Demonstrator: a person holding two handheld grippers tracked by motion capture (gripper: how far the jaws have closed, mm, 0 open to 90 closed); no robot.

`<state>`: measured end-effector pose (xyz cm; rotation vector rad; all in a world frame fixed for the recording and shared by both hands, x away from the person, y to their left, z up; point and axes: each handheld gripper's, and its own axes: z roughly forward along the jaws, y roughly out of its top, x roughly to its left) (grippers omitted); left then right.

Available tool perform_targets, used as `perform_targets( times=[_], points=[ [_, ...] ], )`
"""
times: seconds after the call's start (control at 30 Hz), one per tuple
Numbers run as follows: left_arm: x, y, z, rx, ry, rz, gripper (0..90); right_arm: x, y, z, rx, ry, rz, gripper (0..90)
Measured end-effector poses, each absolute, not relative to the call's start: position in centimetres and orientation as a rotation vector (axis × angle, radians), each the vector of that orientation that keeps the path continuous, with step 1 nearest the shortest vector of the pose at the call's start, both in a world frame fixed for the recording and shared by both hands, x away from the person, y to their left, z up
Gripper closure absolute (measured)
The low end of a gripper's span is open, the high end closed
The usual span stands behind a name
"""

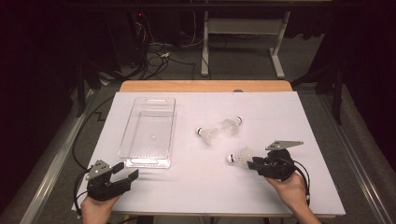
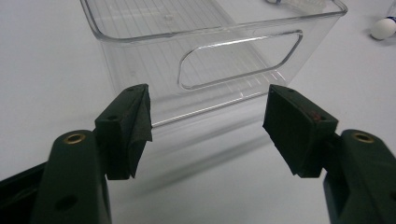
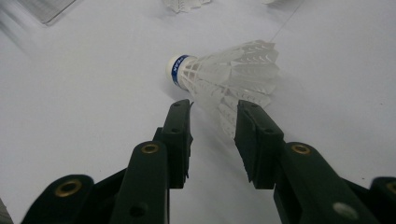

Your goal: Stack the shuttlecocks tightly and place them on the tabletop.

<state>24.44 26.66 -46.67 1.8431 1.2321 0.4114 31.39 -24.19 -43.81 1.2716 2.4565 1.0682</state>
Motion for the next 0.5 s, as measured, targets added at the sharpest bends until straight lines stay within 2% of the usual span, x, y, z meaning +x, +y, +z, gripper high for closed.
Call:
perform_targets(
  times=[0.5],
  points=[
    [24.4,26.7,-46.7,1.843,1.230,0.408,32.9,32.5,-22.5,-44.4,1.249,2.503,1.007,68.8]
  ],
)
